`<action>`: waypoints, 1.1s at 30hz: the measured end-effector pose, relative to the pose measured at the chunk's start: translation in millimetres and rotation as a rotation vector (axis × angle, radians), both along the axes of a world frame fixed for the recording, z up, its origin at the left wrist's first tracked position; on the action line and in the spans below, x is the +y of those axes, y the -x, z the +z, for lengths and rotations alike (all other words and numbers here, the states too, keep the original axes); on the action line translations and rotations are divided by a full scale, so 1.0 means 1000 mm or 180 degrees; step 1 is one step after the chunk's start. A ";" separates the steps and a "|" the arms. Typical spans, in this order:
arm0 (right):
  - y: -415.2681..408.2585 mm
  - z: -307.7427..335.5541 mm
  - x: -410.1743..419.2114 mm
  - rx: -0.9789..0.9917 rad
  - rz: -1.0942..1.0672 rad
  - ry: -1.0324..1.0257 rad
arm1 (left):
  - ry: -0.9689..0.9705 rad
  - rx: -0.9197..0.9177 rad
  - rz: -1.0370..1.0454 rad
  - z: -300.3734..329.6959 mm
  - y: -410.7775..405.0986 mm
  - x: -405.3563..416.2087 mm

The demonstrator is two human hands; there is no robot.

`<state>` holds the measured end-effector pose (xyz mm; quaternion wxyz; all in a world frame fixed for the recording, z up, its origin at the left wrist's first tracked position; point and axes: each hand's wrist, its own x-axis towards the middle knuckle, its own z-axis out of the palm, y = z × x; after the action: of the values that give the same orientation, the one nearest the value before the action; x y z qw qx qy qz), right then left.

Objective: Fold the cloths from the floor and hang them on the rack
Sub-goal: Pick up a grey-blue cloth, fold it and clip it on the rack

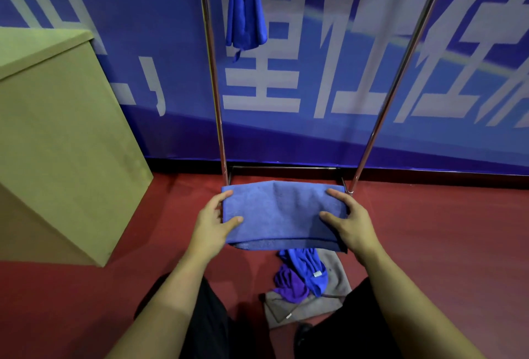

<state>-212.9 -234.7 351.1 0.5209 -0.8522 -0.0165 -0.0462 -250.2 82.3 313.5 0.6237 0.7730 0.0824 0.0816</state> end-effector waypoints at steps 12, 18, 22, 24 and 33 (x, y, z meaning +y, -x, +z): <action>-0.002 0.004 -0.013 -0.0004 0.0597 0.0842 | -0.0878 0.0009 -0.0243 -0.004 0.011 0.021; -0.020 0.003 -0.017 -0.0023 0.0732 0.1018 | -0.1098 -0.0047 0.0118 -0.001 0.010 0.022; -0.022 -0.006 -0.018 0.0111 0.0709 0.0843 | -0.1262 -0.0125 0.0243 0.001 0.007 0.018; -0.022 -0.007 -0.020 0.0147 0.0683 0.0813 | -0.1308 -0.0143 0.0256 0.001 0.006 0.017; -0.026 -0.017 -0.025 0.0434 0.0669 0.0803 | -0.1460 0.0139 0.0229 0.004 0.005 0.012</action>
<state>-187.0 -259.4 334.2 0.4117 -0.9055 -0.0758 0.0688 -255.5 94.2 317.7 0.4264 0.8927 0.1026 0.1037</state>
